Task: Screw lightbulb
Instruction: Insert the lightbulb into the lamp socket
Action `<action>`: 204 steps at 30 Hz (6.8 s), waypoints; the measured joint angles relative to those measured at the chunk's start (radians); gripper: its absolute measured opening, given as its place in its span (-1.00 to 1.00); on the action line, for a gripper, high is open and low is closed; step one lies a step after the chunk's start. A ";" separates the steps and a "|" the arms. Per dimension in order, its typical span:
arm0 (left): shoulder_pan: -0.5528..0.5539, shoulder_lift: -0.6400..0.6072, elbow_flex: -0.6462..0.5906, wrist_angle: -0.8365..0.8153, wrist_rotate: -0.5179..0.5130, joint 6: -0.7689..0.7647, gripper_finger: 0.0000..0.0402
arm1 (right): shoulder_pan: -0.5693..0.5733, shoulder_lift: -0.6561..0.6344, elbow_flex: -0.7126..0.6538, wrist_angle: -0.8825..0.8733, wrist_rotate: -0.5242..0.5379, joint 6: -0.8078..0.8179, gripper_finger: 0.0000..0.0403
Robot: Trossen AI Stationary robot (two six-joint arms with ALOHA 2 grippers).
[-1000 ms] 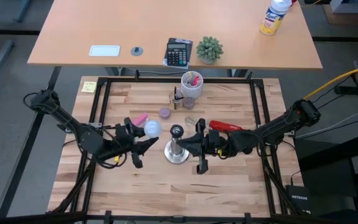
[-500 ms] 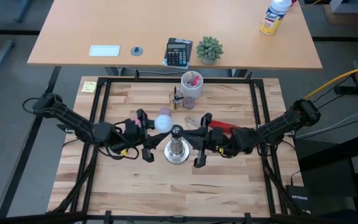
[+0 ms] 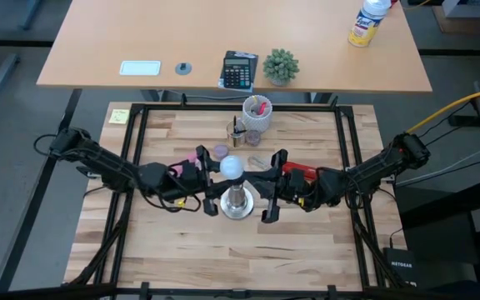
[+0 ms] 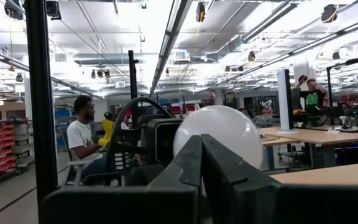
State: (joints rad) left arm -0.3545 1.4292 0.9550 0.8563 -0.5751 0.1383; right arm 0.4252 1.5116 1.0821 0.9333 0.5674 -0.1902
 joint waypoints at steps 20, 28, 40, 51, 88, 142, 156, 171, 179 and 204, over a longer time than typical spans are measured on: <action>0.015 0.005 0.000 -0.070 0.014 -0.006 -0.21 | 0.000 0.000 0.000 0.000 0.000 0.000 -0.95; -0.004 0.005 0.000 -0.082 0.014 0.005 -0.21 | 0.000 0.000 0.000 0.011 0.000 -0.006 -0.95; -0.011 0.005 0.000 -0.090 0.011 0.004 -0.21 | 0.000 0.000 0.000 0.094 -0.017 -0.055 -0.95; -0.011 0.005 0.000 -0.093 -0.034 -0.004 -0.21 | -0.043 0.002 0.250 -0.354 -0.063 -0.075 -0.95; -0.012 0.005 0.000 -0.097 -0.037 -0.011 -0.21 | -0.060 0.001 0.427 -0.875 0.009 0.116 -0.95; -0.106 -0.038 -0.002 -0.118 -0.154 0.105 0.05 | -0.065 0.018 0.428 -0.904 -0.004 0.162 -0.95; -0.184 -0.038 0.000 -0.118 -0.301 0.169 0.05 | -0.066 0.018 0.427 -0.904 0.007 0.161 -0.95; -0.299 -0.042 0.000 -0.068 -0.429 0.162 0.03 | -0.066 0.018 0.427 -0.904 0.000 0.161 -0.95; -0.276 -0.042 0.000 -0.002 -0.296 0.178 -0.41 | -0.066 0.019 0.426 -0.887 0.000 0.160 -0.95; -0.148 -0.042 0.000 -0.008 -0.201 0.149 -0.98 | -0.066 0.019 0.426 -0.884 0.001 0.160 -0.95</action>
State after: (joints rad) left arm -0.5026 1.3874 0.9550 0.8486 -0.7766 0.2873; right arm 0.3592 1.5305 1.5078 0.0490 0.5688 -0.0303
